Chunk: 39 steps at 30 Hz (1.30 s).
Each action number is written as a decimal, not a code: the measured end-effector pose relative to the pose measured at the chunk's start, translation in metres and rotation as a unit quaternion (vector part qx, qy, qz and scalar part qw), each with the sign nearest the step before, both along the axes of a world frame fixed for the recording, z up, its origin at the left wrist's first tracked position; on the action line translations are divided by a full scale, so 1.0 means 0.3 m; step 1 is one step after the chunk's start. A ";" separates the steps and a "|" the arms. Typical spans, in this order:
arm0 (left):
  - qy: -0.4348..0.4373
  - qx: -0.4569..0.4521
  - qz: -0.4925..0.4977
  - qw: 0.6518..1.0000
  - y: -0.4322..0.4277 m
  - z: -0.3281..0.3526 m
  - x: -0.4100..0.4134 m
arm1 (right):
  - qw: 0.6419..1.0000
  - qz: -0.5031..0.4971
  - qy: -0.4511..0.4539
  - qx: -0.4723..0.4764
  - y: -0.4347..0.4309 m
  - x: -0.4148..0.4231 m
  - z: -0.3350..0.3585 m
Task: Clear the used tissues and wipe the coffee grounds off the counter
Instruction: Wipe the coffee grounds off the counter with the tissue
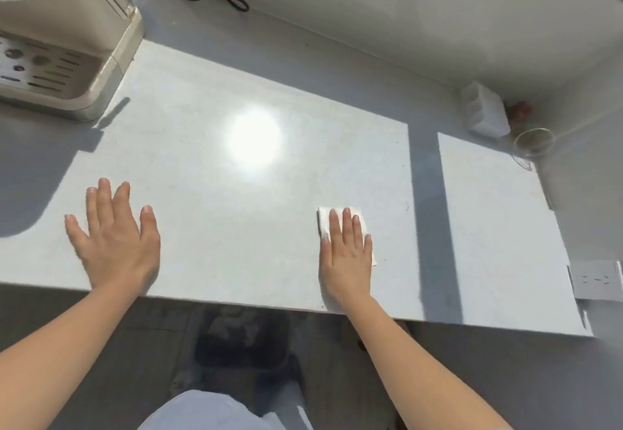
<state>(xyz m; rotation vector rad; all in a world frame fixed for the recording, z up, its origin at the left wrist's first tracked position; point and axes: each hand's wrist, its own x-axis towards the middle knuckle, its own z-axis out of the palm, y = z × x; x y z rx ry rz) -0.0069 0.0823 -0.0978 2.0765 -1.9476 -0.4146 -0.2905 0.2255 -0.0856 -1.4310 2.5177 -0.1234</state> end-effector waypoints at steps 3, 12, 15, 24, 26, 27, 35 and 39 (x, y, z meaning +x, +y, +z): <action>-0.005 0.005 -0.014 1.000 0.001 0.007 0.004 | 0.992 -0.116 0.049 0.002 0.209 -0.014 -0.017; 0.013 0.006 -0.018 1.000 0.008 0.004 0.005 | 0.998 -0.053 0.020 0.029 0.197 0.305 0.013; 0.020 -0.002 -0.011 1.000 0.010 0.001 0.006 | 0.994 0.096 -0.045 0.016 0.077 0.514 0.006; 0.023 -0.007 0.011 1.000 -0.007 -0.017 0.001 | 0.987 0.150 -0.059 -0.009 -0.231 0.490 -0.014; 0.015 -0.003 0.009 1.000 -0.009 -0.014 0.000 | 0.994 0.101 -0.045 -0.003 -0.157 0.366 -0.011; 0.010 -0.002 0.010 1.000 -0.011 -0.014 -0.001 | 0.997 0.073 -0.030 0.002 -0.113 0.279 -0.005; -0.025 0.012 0.003 1.000 -0.004 -0.008 -0.013 | 0.989 -0.144 0.005 0.036 -0.199 -0.228 0.026; -0.024 0.015 -0.009 1.000 -0.004 0.015 -0.031 | 0.991 -0.129 0.020 0.014 -0.440 -0.238 0.040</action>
